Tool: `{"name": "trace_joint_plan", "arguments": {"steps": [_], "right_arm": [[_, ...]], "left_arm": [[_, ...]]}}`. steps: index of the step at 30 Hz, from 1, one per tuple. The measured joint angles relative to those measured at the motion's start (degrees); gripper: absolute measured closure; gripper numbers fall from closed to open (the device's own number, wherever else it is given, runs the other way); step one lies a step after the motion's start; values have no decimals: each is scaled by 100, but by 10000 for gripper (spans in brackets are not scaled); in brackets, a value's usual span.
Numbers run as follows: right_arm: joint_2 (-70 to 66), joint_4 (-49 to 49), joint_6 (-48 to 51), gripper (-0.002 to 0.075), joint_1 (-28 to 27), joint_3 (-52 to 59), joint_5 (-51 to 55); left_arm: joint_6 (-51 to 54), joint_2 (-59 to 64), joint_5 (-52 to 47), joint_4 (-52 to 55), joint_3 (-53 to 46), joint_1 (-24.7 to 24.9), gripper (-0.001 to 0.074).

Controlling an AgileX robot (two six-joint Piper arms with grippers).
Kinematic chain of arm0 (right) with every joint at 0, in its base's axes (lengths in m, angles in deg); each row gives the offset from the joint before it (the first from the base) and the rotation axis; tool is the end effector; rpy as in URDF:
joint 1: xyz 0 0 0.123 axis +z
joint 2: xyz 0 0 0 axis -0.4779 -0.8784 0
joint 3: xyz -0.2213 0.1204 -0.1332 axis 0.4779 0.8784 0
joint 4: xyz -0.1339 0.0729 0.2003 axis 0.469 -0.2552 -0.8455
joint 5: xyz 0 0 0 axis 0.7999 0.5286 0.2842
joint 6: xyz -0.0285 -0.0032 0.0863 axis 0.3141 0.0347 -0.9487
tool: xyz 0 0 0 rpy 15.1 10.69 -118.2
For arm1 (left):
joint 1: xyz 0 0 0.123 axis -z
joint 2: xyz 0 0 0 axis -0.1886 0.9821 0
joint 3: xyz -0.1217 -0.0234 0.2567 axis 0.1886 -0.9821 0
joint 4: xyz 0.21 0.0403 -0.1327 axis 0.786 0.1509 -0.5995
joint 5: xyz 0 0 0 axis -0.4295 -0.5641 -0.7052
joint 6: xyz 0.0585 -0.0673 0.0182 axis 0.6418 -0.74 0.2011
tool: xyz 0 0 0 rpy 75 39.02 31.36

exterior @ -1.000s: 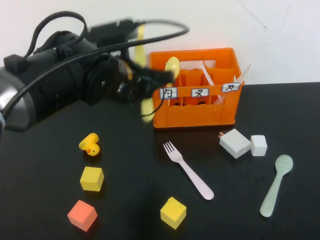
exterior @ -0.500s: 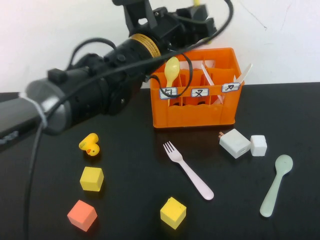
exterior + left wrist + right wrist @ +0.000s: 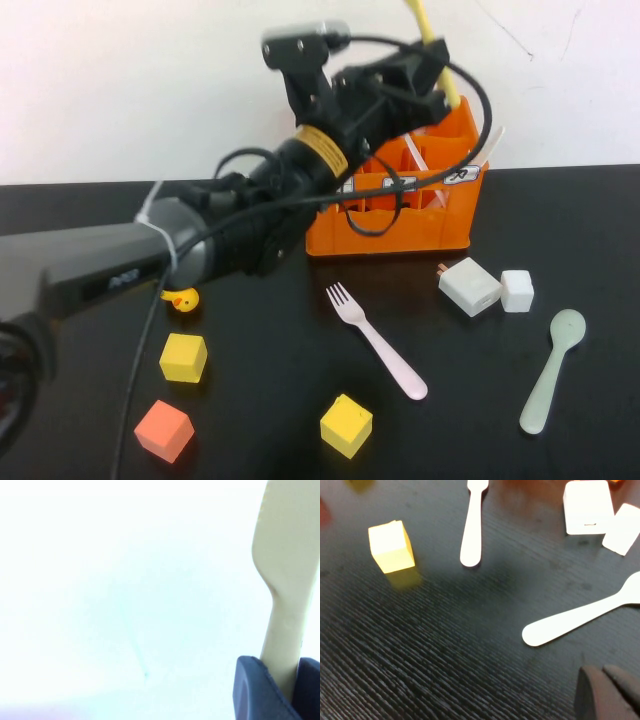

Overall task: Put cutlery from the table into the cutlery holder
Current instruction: Place the knife on the box

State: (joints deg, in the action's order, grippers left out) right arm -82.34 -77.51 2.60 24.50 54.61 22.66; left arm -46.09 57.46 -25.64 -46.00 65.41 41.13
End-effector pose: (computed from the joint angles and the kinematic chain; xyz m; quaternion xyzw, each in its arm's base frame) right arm 0.1392 0.0341 0.2539 -0.2733 0.8651 0.1261 0.4013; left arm 0.3917 -0.2501 0.2920 0.0767 0.5815 -0.4661 0.6624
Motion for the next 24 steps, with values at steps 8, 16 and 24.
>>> {"name": "trace_joint_plan", "arguments": {"steps": [8, 16, 24], "right_arm": [[0, 0, 10, 728, 0, 0, 0], [-100, -10, 10, 728, 0, 0, 39], [-98, -10, 10, 728, 0, 0, 52]], "left_arm": [[0, 639, 367, -386, 23, 0, 609], [310, 958, 445, -486, 252, 0, 608], [462, 1159, 335, -556, 267, 0, 608]]}}
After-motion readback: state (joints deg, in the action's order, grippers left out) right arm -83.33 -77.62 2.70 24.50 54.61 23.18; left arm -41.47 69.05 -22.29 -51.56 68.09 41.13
